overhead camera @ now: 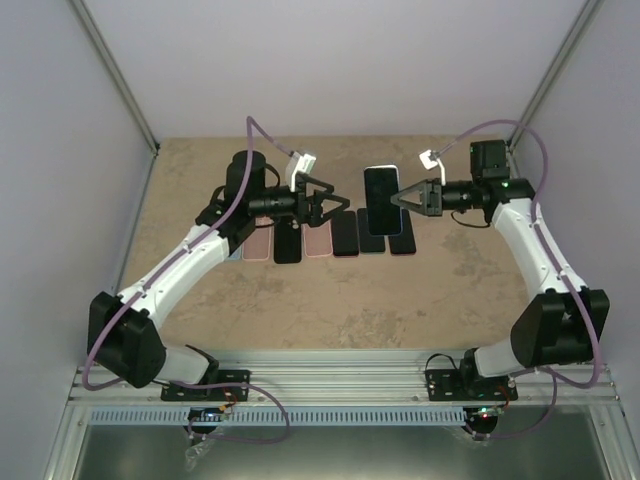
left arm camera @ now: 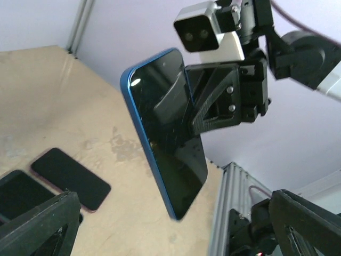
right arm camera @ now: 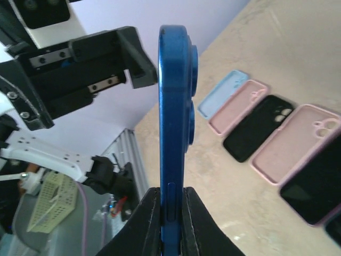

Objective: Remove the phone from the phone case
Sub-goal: Place the phone at the center of the board.

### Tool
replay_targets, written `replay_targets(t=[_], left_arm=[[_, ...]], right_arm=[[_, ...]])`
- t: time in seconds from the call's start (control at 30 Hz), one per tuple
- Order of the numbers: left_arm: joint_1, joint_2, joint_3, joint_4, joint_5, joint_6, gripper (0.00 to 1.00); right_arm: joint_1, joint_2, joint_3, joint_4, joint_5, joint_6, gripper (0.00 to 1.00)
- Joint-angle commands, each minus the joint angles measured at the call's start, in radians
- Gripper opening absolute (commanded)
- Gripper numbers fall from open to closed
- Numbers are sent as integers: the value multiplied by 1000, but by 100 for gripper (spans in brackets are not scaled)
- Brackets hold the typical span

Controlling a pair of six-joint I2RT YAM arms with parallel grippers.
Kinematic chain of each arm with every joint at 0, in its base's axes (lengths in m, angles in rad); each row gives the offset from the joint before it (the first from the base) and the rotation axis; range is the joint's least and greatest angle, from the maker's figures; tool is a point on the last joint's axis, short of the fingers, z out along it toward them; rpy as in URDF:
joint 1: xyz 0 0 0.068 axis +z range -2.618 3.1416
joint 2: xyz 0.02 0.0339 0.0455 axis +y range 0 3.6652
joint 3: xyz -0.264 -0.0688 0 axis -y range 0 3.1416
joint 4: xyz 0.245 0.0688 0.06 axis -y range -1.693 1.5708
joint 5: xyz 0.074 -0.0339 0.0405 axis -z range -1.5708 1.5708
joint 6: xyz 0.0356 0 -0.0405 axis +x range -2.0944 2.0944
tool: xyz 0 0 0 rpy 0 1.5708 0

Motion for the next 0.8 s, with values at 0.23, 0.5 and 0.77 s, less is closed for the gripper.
replay_targets(t=[0.23,0.5,0.77], left_arm=[[0,-38,51,-255,-174,251,99],[1,-32,47,-239,-149,235,99],[0,-51,29,-255,-205,238,99]], right_arm=[[-199,104,47,-370,127,-477,1],[-314,209,39,-412,173,-593,1],[-374,371,110,-457,228,-639,0]])
